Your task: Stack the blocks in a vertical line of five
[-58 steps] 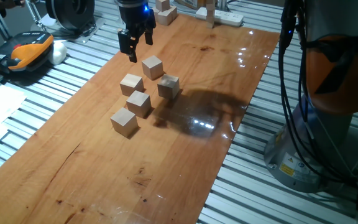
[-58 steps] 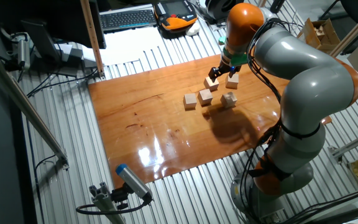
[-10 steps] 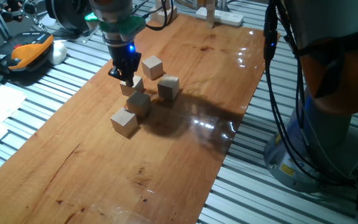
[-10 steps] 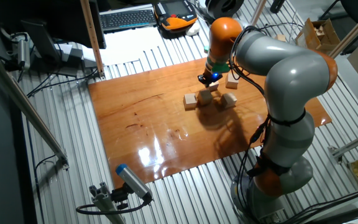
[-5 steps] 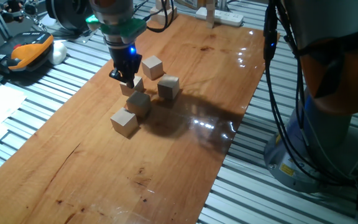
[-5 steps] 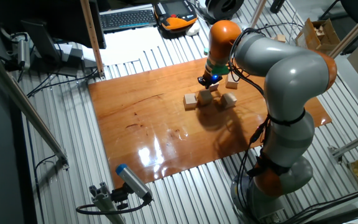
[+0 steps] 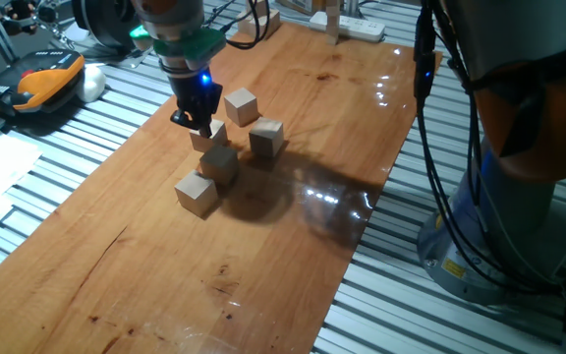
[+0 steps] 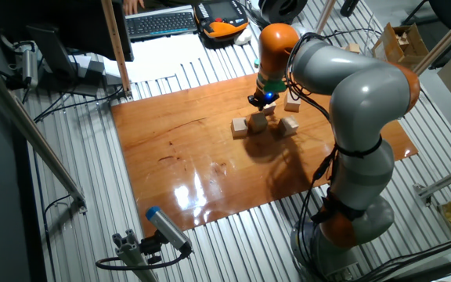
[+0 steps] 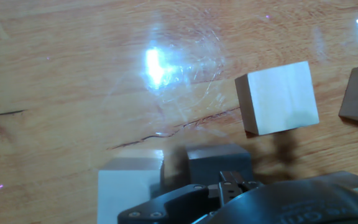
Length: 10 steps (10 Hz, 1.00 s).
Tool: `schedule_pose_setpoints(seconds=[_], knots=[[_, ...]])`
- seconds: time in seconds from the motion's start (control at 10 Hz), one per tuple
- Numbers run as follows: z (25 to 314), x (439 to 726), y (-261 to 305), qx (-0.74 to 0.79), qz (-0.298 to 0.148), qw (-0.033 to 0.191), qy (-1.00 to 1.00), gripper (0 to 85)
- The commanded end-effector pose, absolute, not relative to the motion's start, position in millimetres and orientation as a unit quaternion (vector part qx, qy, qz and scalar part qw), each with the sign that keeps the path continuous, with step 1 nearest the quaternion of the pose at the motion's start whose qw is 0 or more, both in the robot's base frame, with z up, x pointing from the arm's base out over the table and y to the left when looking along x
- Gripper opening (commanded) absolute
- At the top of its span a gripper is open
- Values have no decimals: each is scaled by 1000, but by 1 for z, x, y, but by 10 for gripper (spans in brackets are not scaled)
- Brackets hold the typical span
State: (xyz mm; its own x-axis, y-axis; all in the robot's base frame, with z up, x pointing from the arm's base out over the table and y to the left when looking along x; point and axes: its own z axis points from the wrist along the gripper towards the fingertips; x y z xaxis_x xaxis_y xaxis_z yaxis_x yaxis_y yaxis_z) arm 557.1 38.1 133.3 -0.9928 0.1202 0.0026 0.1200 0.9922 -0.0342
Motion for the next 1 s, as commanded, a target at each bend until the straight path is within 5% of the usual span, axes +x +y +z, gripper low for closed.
schedule_pose_setpoints(seconds=[0.0, 0.9], knots=[[135, 559, 39, -61, 18, 2, -998, 0], [138, 561, 40, -75, 4, 23, -997, 0]])
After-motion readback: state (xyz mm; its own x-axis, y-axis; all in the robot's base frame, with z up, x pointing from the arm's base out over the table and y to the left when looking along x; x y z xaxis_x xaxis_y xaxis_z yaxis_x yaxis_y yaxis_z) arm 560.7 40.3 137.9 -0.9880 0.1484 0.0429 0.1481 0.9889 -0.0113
